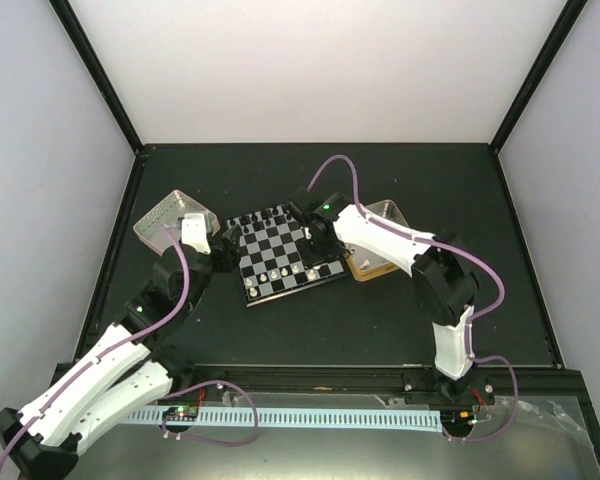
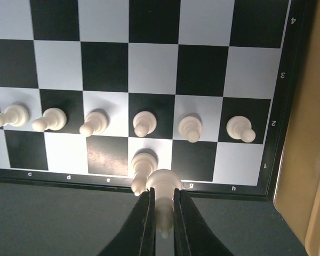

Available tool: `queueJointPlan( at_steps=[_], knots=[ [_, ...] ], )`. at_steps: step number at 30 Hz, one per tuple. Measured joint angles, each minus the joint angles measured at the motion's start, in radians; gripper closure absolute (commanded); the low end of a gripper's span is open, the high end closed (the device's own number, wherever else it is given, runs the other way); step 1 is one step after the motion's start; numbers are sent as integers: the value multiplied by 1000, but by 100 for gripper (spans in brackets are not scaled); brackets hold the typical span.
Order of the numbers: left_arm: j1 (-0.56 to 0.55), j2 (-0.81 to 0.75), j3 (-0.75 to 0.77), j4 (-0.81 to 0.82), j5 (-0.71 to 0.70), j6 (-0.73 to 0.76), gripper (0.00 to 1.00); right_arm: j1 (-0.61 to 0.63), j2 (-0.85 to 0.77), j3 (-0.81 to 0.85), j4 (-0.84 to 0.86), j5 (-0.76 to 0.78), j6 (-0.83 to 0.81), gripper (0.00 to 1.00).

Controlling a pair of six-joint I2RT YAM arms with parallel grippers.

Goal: Set up the chess pieces on the board
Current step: Place the chess piece on the chessboard.

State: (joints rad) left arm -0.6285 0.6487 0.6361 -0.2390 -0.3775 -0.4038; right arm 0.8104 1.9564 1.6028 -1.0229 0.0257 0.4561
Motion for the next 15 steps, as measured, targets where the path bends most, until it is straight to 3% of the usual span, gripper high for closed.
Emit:
queueJointPlan(
  at_steps=[15],
  knots=[
    [0,-37,-3,-10,-50,-23,33,115,31,158,-43,32,14,96]
  ],
)
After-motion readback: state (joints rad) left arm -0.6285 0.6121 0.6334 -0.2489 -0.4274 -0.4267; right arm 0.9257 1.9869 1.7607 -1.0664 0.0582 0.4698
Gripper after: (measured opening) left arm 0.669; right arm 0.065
